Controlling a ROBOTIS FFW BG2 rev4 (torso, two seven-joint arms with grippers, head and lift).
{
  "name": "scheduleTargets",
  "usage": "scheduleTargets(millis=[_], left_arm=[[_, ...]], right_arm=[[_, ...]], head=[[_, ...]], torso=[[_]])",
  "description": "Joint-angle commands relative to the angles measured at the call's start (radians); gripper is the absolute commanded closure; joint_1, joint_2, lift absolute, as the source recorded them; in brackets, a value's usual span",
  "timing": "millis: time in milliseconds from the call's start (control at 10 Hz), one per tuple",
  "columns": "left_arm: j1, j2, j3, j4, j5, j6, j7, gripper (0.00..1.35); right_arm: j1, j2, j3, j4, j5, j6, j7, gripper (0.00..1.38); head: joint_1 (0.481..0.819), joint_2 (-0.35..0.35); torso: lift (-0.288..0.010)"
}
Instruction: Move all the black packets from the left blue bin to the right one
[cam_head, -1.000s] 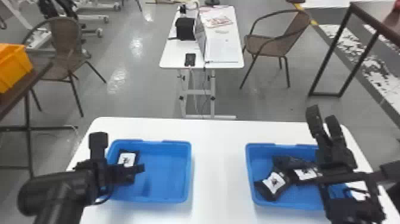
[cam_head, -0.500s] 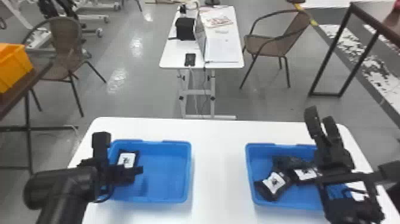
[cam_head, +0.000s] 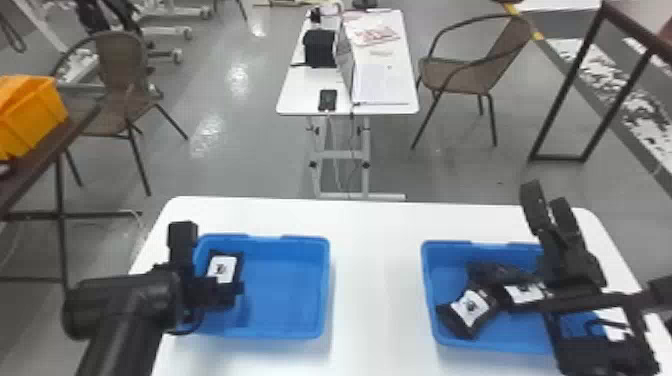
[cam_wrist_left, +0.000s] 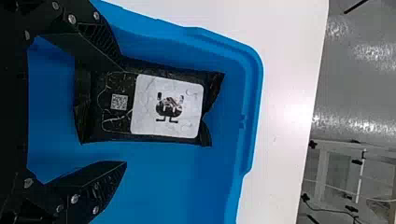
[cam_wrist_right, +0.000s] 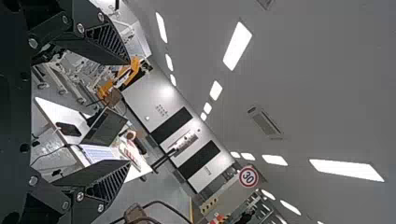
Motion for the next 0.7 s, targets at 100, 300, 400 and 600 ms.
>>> scheduleTargets(millis=[100,300,400,600], left_arm=[[-0.017,0.004,0.001,0.027,-0.013,0.015,0.031,0.49],[-0.035,0.008,0.002,0.047,-0.028,0.027,0.055,0.69],[-0.037,0.017,-0.007,0.049,-0.025,0.026,0.055,0.83],[-0.032,0.067,-0.070,0.049,-0.002,-0.023,0.008,1.22]], right_arm=[[-0.005,0.000,0.000,0.008,-0.006,0.015,0.013,0.29],[-0.014,0.000,0.000,0.018,-0.014,0.024,0.033,0.29],[-0.014,0.000,0.000,0.018,-0.014,0.027,0.035,0.29],[-0.014,0.000,0.005,0.021,-0.015,0.033,0.038,0.29]], head=[[0.695,0.060],[0.695,0.073],[0.695,0.082],[0.695,0.090]], torso=[[0.000],[0.000],[0.000],[0.000]])
